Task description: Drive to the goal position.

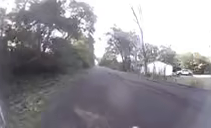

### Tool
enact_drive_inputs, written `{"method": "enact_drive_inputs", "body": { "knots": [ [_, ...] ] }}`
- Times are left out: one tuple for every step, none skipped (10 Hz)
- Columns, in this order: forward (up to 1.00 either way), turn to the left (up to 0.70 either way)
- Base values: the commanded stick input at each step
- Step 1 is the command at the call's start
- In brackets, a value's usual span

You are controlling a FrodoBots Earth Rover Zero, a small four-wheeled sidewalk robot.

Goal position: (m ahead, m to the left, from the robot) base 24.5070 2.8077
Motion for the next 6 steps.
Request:
{"method": "enact_drive_inputs", "body": {
  "knots": [
    [0.7, 0.32],
    [0.7, 0.13],
    [0.7, 0.03],
    [0.7, 0.0],
    [0.7, 0.0],
    [0.7, 0.0]
  ]
}}
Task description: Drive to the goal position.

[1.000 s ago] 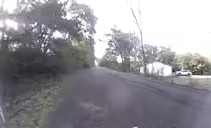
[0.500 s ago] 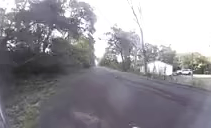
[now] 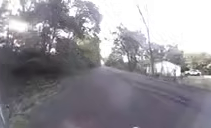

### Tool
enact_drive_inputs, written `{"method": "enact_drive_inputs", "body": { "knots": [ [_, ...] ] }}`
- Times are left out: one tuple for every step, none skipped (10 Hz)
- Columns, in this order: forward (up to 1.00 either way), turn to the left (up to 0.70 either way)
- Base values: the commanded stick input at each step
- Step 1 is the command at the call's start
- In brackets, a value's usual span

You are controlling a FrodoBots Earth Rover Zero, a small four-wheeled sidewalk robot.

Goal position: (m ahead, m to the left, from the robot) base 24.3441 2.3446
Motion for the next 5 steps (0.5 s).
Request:
{"method": "enact_drive_inputs", "body": {
  "knots": [
    [0.7, 0.0],
    [0.7, 0.0],
    [0.7, 0.0],
    [0.7, 0.0],
    [0.7, 0.0]
  ]
}}
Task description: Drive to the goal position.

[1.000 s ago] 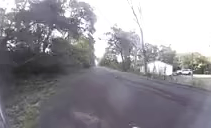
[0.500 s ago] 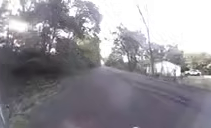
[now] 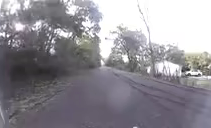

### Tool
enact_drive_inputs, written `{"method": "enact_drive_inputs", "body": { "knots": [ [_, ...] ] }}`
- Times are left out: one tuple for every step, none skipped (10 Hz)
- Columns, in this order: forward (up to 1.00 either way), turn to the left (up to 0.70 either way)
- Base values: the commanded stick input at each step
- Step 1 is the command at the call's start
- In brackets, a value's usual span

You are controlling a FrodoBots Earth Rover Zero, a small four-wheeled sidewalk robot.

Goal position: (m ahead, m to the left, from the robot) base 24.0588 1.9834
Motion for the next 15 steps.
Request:
{"method": "enact_drive_inputs", "body": {
  "knots": [
    [0.7, 0.0],
    [0.7, 0.0],
    [0.7, 0.0],
    [0.7, 0.0],
    [0.7, 0.0],
    [0.7, 0.0],
    [0.7, 0.0],
    [0.7, 0.0],
    [0.7, 0.0],
    [0.7, 0.0],
    [0.7, 0.0],
    [0.7, 0.0],
    [0.7, 0.0],
    [0.7, 0.0],
    [0.7, 0.0]
  ]
}}
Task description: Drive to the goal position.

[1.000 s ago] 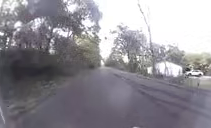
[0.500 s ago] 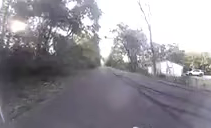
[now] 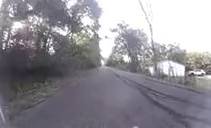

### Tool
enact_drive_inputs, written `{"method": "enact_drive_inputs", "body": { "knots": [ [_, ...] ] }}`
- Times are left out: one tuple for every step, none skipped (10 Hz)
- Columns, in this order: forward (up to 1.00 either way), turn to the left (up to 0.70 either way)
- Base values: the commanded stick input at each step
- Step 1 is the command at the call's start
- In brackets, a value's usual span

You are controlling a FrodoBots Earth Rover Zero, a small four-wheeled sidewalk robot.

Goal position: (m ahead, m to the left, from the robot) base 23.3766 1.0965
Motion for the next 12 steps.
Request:
{"method": "enact_drive_inputs", "body": {
  "knots": [
    [0.7, 0.0],
    [0.7, 0.0],
    [0.7, 0.0],
    [0.7, 0.0],
    [0.7, 0.0],
    [0.7, 0.0],
    [0.7, 0.0],
    [0.7, 0.0],
    [0.7, 0.0],
    [0.7, 0.0],
    [0.7, 0.0],
    [0.7, 0.0]
  ]
}}
